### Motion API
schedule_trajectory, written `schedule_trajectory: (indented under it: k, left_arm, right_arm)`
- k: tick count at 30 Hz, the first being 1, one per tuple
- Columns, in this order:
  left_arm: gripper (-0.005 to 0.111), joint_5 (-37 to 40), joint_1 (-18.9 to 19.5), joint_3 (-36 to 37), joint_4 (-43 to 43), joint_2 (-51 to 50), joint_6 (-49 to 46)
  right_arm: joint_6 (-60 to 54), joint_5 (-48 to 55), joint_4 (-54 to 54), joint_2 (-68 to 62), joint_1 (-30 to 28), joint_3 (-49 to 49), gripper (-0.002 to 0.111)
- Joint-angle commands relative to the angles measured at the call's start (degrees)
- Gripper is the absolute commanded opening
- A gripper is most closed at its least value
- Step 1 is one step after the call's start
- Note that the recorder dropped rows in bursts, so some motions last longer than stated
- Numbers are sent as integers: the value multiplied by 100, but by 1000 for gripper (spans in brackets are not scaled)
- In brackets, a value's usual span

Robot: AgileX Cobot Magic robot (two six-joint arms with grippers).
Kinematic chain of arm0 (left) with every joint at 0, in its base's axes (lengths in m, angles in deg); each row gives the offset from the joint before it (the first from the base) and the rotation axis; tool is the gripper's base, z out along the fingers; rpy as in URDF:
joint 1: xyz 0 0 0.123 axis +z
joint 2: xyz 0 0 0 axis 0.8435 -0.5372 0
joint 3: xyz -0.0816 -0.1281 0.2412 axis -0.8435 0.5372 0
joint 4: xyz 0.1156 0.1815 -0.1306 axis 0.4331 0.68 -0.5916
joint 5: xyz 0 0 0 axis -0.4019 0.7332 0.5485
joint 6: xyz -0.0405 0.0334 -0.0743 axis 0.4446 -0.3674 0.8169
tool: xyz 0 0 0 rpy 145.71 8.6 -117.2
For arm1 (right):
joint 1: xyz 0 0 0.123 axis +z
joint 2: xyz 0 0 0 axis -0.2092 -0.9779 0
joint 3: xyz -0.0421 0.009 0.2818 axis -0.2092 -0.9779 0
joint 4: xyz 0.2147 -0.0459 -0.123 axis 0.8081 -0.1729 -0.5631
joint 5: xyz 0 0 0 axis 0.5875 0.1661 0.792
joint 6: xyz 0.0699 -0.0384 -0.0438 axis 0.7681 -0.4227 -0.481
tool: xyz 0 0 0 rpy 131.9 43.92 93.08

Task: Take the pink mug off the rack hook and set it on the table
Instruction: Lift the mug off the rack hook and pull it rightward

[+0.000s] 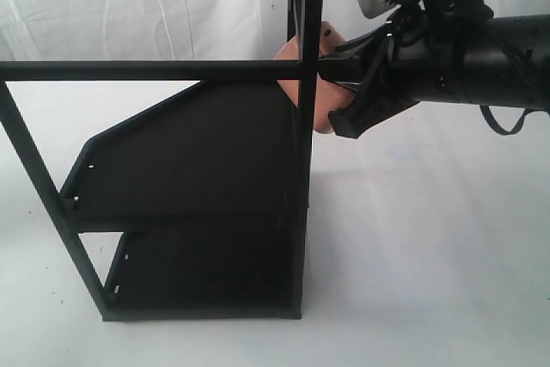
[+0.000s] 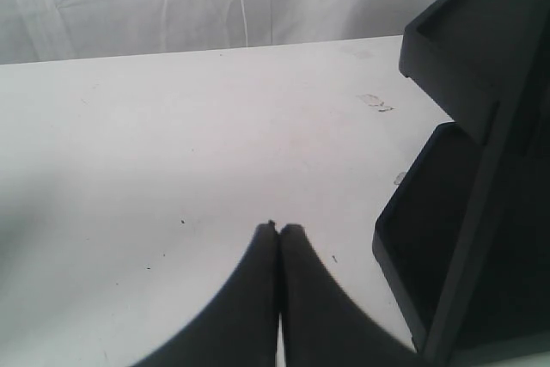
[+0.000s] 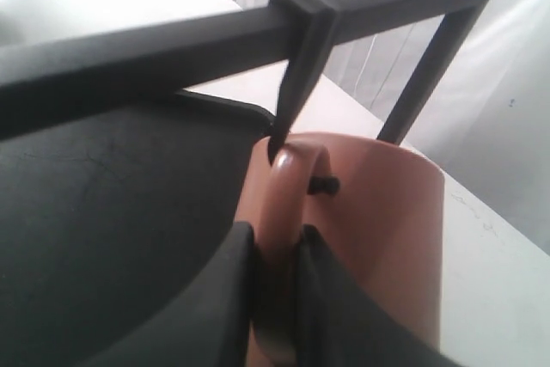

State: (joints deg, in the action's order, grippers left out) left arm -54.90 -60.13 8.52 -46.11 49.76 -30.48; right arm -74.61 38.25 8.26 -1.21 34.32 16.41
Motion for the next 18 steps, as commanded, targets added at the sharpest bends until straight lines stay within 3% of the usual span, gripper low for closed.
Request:
schedule_trajectory:
  k: [1, 18]
  left_arm:
    - [0, -25, 17, 22, 11, 25, 8]
    - [0, -25, 17, 22, 11, 25, 8]
  right_arm:
    - [-83, 4, 73, 113, 18, 21, 0]
    - [-83, -811, 73, 213, 18, 21, 0]
